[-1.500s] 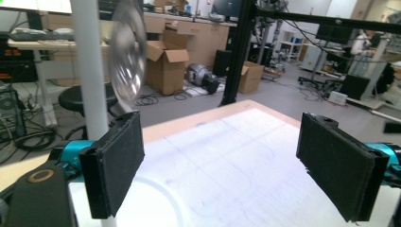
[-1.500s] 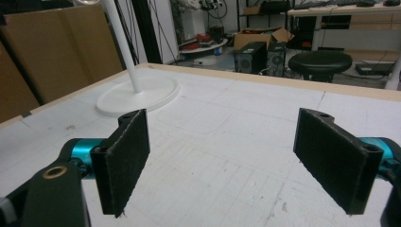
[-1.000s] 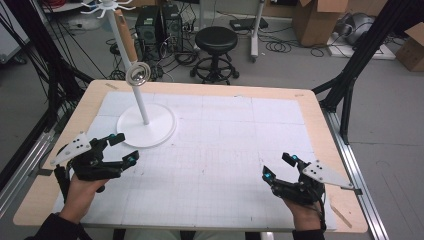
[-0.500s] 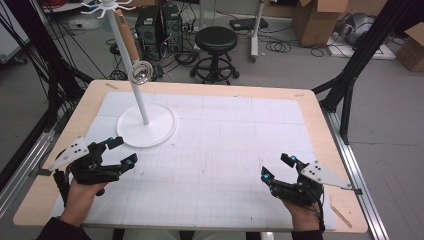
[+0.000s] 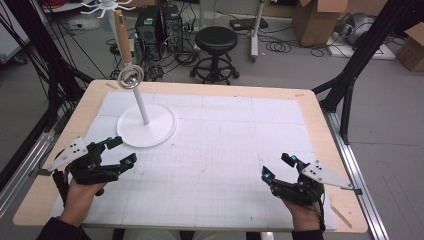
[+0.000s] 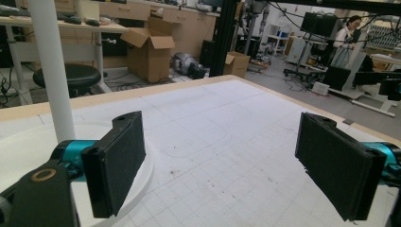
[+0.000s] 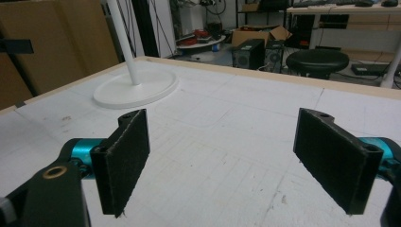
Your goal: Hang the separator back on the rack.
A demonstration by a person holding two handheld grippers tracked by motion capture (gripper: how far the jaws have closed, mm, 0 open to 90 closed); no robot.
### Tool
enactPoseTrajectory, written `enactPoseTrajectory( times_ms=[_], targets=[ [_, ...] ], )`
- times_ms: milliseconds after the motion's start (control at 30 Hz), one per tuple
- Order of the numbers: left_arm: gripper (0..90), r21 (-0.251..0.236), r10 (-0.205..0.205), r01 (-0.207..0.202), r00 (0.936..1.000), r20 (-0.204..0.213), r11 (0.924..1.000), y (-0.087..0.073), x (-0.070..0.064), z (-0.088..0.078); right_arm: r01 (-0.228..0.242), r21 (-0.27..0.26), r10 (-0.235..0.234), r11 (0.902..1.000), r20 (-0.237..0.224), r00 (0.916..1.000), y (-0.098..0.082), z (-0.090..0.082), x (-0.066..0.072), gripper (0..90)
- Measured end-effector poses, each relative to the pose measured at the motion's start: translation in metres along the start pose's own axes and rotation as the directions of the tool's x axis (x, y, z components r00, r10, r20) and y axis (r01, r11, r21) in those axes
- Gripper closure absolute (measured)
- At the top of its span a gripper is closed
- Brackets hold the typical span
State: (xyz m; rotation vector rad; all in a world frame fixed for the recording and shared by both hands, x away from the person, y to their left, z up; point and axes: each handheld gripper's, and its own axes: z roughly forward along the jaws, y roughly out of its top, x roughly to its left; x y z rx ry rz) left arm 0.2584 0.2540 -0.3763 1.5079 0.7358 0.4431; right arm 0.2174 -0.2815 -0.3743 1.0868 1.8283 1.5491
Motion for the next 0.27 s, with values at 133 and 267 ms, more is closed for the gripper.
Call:
enactPoseTrajectory(
  times_ms=[133, 267],
  targets=[
    [18.3, 0.003, -0.006, 0.006, 1.0, 0.002, 1.0, -0.0002, -0.0002, 0.0001, -0.009, -0.001, 0.009, 1.0, -0.003, 1.0, -0.0001, 0.0001, -0.0003, 18.0],
    [18.3, 0.001, -0.006, 0.006, 1.0, 0.001, 1.0, -0.0004, 0.0001, -0.0002, -0.009, -0.001, 0.009, 1.0, -0.007, 0.9999, 0.0002, -0.0001, -0.0001, 18.0]
  ],
)
